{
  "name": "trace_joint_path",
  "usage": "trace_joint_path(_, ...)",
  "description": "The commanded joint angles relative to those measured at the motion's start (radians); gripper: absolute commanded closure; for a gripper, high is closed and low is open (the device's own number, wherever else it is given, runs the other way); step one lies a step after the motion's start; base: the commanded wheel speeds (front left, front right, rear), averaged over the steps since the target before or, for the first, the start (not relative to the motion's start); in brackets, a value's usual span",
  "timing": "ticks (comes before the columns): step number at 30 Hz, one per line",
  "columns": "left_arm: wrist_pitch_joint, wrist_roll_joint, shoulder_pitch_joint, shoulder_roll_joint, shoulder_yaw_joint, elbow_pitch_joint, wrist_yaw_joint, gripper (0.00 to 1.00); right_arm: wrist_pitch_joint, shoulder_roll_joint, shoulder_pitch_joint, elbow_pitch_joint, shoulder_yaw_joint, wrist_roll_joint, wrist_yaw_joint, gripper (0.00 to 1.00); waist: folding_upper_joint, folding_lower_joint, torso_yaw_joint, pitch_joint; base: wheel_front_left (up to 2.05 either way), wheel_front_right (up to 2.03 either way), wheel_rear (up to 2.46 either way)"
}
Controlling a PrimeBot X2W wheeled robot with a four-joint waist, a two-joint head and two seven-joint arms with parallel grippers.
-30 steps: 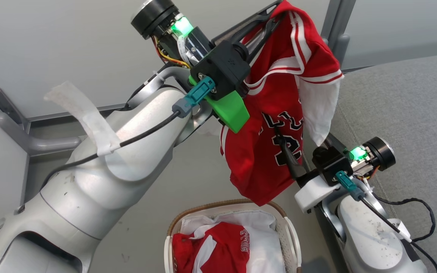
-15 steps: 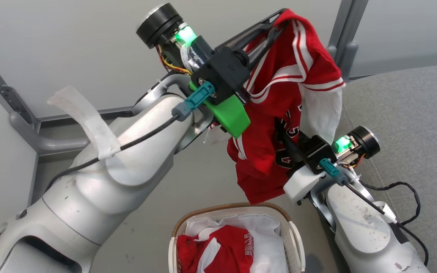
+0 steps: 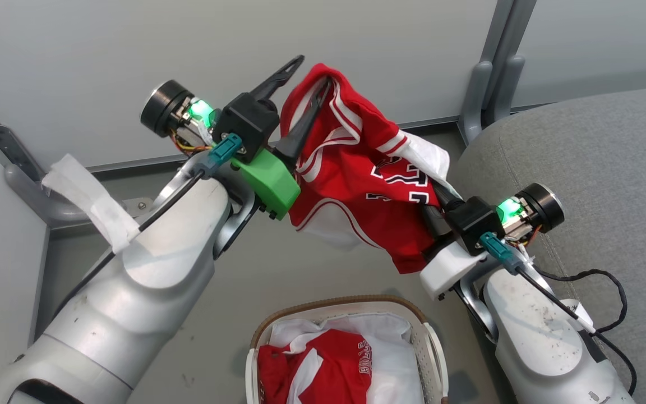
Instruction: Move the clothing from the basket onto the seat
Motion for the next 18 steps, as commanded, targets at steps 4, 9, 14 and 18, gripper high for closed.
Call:
trace_joint_path(4, -0.01, -0.021, 0.077, 0.004, 0.022, 0.03, 0.008, 0.0, -0.003, -0.003, 0.025, -0.018, -0.023, 0.012, -0.001, 1.0, 0.0, 0.0, -0.005, 0.01, 0.0, 0.0, 0.0)
trace_joint_path(9, -0.009, -0.036, 0.181, -0.002, 0.069, 0.004, 0.02, 0.0, -0.003, -0.003, 0.037, -0.028, -0.046, 0.012, -0.001, 1.0, 0.0, 0.0, -0.009, 0.021, 0.0, 0.0, 0.0)
trace_joint_path(14, -0.008, -0.033, 0.316, -0.016, 0.127, -0.035, 0.026, 0.0, -0.003, -0.003, 0.046, -0.035, -0.072, 0.003, -0.001, 1.0, 0.0, 0.0, -0.008, 0.029, 0.0, 0.0, 0.0)
trace_joint_path(18, -0.008, -0.018, 0.416, -0.034, 0.164, -0.056, 0.013, 0.0, -0.003, -0.003, 0.049, -0.037, -0.093, -0.007, -0.001, 1.0, 0.0, 0.0, -0.008, 0.034, 0.0, 0.0, 0.0)
